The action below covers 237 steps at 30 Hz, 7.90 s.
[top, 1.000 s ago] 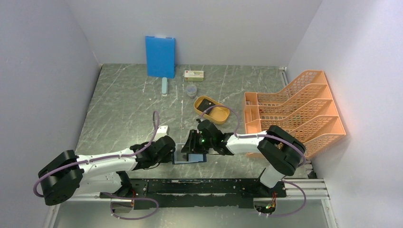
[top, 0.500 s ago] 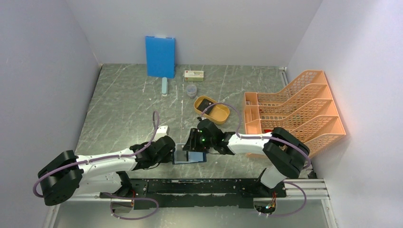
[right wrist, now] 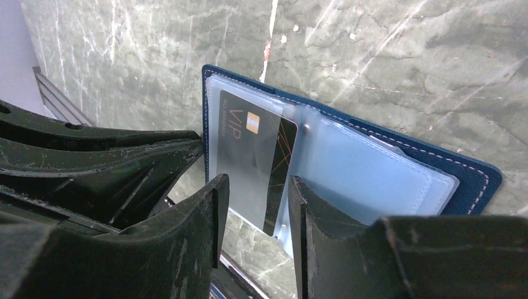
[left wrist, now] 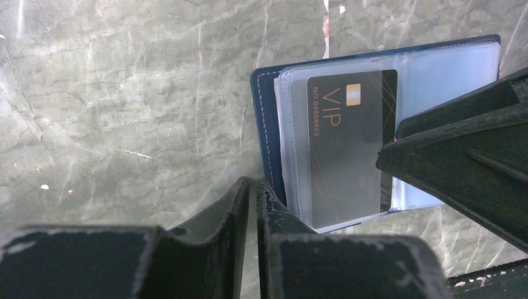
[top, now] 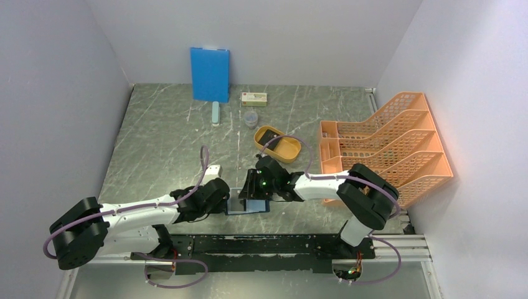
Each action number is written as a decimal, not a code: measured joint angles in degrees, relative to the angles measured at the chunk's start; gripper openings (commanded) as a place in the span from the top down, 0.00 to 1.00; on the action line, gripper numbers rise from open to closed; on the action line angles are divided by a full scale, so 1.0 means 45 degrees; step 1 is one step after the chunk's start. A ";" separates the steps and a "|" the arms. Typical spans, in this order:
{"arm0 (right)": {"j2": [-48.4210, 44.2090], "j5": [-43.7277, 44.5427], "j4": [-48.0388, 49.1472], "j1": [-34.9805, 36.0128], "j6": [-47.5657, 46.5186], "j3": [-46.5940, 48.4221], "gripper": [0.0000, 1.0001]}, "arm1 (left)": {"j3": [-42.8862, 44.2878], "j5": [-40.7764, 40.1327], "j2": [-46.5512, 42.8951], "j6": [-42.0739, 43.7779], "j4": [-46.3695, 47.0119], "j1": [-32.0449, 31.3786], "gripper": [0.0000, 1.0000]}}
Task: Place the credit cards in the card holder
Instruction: Insert the credit card into the card holder, then pick up the credit card from the storage box, then turn over the card slot in the card holder.
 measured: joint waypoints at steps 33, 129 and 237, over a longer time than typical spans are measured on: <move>-0.0529 -0.0034 -0.0855 0.0272 -0.0136 0.0423 0.55 | 0.0005 -0.0185 -0.0476 0.0175 -0.0583 0.0024 0.77; -0.0170 0.1287 0.0126 -0.6985 0.2909 0.2399 1.00 | 0.0928 -0.1715 -0.3769 0.0185 -0.3050 0.0092 0.56; -0.7179 -0.4075 -0.3162 -0.2968 -0.1195 -0.3580 1.00 | 0.4629 -0.0874 0.5139 0.1200 -0.0277 -0.2390 0.95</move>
